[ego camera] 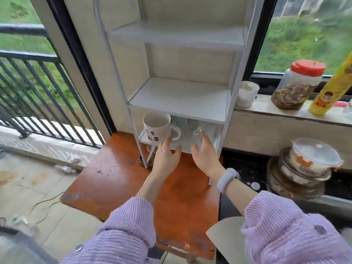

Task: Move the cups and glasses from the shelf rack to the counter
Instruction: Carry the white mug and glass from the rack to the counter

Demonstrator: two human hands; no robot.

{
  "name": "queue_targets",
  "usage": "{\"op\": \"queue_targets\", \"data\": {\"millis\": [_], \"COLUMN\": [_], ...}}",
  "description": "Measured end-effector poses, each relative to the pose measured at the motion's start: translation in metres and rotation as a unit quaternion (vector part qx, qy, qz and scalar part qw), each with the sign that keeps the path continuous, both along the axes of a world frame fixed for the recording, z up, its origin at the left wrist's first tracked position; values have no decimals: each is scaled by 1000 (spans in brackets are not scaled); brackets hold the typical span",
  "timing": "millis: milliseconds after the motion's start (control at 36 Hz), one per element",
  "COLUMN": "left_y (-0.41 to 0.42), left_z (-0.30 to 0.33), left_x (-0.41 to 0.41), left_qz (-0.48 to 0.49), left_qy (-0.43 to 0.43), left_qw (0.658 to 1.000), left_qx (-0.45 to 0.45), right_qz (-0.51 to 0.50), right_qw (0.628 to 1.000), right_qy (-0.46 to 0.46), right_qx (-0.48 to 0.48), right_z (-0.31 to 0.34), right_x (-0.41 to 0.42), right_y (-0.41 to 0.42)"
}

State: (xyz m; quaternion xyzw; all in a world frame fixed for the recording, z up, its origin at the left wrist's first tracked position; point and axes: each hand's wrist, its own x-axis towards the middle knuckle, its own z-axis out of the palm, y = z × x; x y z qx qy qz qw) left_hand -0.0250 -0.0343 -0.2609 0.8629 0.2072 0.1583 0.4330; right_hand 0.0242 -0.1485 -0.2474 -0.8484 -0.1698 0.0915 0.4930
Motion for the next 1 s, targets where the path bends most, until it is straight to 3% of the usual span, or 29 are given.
{"op": "queue_targets", "data": {"millis": [139, 250, 361, 556, 722, 833, 1000], "left_y": [5, 5, 6, 7, 14, 21, 19], "left_z": [-13, -14, -14, -22, -29, -27, -23], "left_x": [31, 46, 55, 41, 12, -6, -43], "left_qz": [-31, -22, -10, 5, 40, 72, 40], "left_qy": [-37, -63, -92, -138, -154, -142, -125], "left_qw": [994, 958, 929, 942, 932, 935, 952], "left_qx": [-102, -279, -358, -304, -324, -317, -277], "right_qz": [-42, -64, -84, -137, -197, -173, -146], "right_qw": [991, 979, 958, 935, 935, 942, 954], "right_qy": [77, 117, 179, 186, 177, 153, 129], "right_qx": [103, 152, 208, 268, 235, 242, 229], "right_z": [-6, -7, -2, -6, -12, -16, -23], "right_x": [12, 19, 22, 10, -11, -26, -60], "right_y": [14, 19, 22, 18, 14, 6, -19]}}
